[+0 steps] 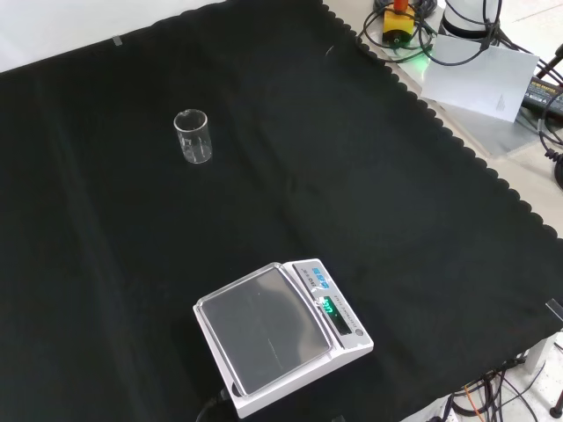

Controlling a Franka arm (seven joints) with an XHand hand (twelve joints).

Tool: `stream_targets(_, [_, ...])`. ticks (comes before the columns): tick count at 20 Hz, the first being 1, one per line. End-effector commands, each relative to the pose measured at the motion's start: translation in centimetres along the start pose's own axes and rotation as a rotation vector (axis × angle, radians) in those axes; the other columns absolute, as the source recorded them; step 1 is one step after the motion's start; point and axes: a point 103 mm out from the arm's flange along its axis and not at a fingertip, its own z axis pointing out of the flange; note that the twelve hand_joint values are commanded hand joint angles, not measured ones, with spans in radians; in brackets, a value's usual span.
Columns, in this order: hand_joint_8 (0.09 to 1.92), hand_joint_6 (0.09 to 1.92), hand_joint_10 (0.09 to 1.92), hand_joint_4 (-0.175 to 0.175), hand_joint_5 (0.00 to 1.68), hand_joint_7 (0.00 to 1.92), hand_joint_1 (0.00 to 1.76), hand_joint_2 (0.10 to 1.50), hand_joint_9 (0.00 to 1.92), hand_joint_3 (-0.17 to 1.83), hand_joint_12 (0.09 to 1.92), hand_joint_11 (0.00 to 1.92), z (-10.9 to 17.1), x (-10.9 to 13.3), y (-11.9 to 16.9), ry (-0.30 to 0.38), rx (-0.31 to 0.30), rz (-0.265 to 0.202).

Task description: Pick up the beaker.

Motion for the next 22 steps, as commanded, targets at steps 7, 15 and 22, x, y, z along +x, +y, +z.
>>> stream_targets(7, [0.67,0.09,0.86,-0.008,0.12,0.02,0.56,0.74,0.07,0.25,1.07,0.0,11.8,-3.3,7.5,0.075,0.065,0.072])
stream_targets(15, [0.67,0.09,0.86,-0.009,0.11,0.02,0.57,0.74,0.07,0.24,1.08,0.0,17.4,-4.5,11.1,0.09,0.094,0.101])
stream_targets(22, [0.67,0.09,0.86,-0.008,0.11,0.01,0.57,0.74,0.07,0.24,1.08,0.0,22.1,-5.1,14.1,0.107,0.153,0.115])
